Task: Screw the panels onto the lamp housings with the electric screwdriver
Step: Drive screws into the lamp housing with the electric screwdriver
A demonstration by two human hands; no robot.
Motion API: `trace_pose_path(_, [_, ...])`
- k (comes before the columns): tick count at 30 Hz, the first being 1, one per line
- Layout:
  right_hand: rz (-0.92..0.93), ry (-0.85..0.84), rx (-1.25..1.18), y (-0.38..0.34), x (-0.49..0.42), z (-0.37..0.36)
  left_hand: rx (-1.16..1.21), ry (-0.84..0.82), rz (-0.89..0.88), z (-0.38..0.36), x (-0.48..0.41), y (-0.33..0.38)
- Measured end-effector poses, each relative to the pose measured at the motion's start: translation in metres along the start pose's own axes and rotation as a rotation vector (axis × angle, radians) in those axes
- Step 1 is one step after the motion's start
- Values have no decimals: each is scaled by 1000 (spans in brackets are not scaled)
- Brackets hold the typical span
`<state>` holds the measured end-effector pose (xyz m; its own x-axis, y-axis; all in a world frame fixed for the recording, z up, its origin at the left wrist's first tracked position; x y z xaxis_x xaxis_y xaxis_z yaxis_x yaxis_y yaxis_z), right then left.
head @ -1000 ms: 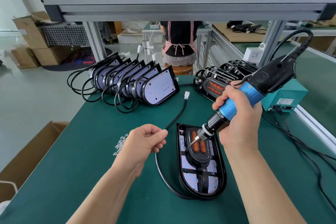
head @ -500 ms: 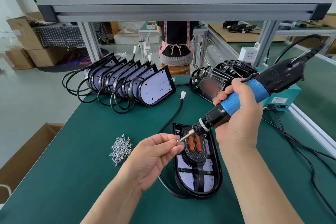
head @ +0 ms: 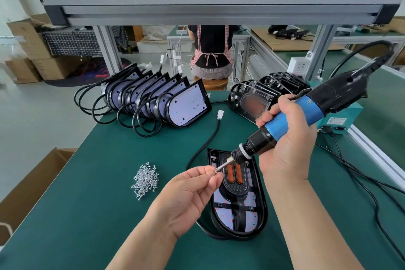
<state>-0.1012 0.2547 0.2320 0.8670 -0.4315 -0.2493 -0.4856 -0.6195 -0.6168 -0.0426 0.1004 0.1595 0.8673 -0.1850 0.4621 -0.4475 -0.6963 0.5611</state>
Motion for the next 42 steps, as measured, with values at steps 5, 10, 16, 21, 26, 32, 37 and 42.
trace_pose_path(5, [2, -2, 15, 1, 1, 2, -2, -6, -11, 2, 0, -2])
trace_pose_path(10, [28, 29, 22, 2, 3, 1, -62, 10, -141, 4, -1, -7])
trace_pose_path(16, [63, 149, 74, 5, 3, 1, -338, 139, -477, 2, 0, -20])
trace_pose_path(21, [15, 233, 85, 10, 2, 7, -475, 189, -656, 0, 2, -24])
trace_pose_path(26, [0, 237, 83, 11, 1, 10, -473, 144, -661, -1, 2, -24])
trace_pose_path(32, [1, 199, 73, 7, 1, 9, -452, 85, -626, 2, -2, -24])
trace_pose_path(37, [42, 139, 106, 1, 1, 9, -647, 143, -679, 14, -4, -16])
trace_pose_path(42, [52, 21, 191, -2, 3, 10, -825, 412, -463, 24, -23, 0])
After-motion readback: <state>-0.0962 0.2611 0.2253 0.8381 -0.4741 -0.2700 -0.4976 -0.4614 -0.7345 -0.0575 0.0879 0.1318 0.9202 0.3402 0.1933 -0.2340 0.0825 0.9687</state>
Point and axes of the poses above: each hand's wrist, its own x-axis away from the middle knuckle, its own z-axis out of the back of the hand, y = z × x, the point moved 1 cm from there along -x, towards the middle knuckle, and after that the axes turned 5 degrees about z, right-handed, at the moved point
